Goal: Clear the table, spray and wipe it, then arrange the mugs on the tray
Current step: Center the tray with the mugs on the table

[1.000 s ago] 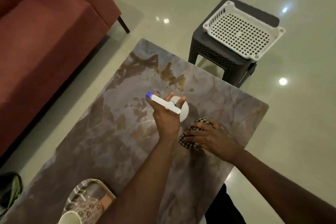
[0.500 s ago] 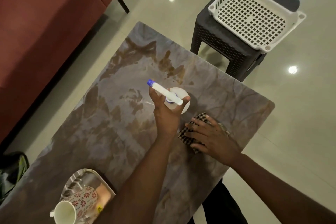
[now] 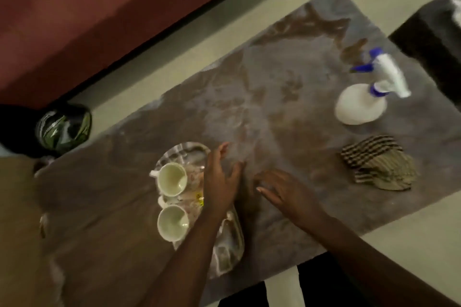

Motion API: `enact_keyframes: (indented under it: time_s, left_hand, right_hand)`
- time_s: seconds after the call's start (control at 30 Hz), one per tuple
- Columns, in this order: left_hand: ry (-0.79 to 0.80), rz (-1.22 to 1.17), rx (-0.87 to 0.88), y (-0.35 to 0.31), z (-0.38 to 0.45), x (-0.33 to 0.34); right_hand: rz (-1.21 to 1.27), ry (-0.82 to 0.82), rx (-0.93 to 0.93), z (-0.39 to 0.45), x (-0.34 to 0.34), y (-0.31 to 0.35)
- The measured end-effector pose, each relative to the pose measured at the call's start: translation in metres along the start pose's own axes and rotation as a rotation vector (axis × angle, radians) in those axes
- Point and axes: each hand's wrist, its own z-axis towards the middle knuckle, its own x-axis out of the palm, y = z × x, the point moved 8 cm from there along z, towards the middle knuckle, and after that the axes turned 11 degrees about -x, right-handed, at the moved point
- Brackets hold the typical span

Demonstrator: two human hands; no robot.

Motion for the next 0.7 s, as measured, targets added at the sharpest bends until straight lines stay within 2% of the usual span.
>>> enact_keyframes:
  time_s: [0.07,0.13,0.23,0.33,0.4,0.5,0.6,0.7]
  left_hand:
    - [-0.079,0.019,-0.007,0.046,-0.005,-0.058]
    - [-0.148,0.032,0.009,0.076,-0.01,-0.1]
    - [-0.295,0.012,-0.033,0.122,-0.018,-0.157]
    - [-0.348,-0.108,-0.205,0.174,-0.017,-0.183]
    - [-0.302,-0.157,-0.378,0.213,-0.014,-0.181]
    - [-0.118,-0.188,-0.587,0.253,-0.009,-0.154]
    - [-0.014,-0.234,-0.656,0.265,-0.006,-0.131]
    - [0.014,-0.285,-0.68,0.268,-0.002,-0.119]
  right_hand:
    - [0.011,0.098,-0.031,0.017,0.056,0.027]
    - [0.056,0.152,0.056,0.023,0.093,0.031]
    - [0.095,0.102,0.229,0.024,0.126,0.027]
    - [0.056,-0.014,0.341,0.02,0.131,0.024]
    - [0.046,-0.019,0.395,0.018,0.138,0.025]
    - [0.075,-0.015,0.422,0.017,0.147,0.031]
    - [0.074,-0.065,0.45,0.017,0.148,0.028]
    - [0.085,-0.066,0.452,0.021,0.148,0.024]
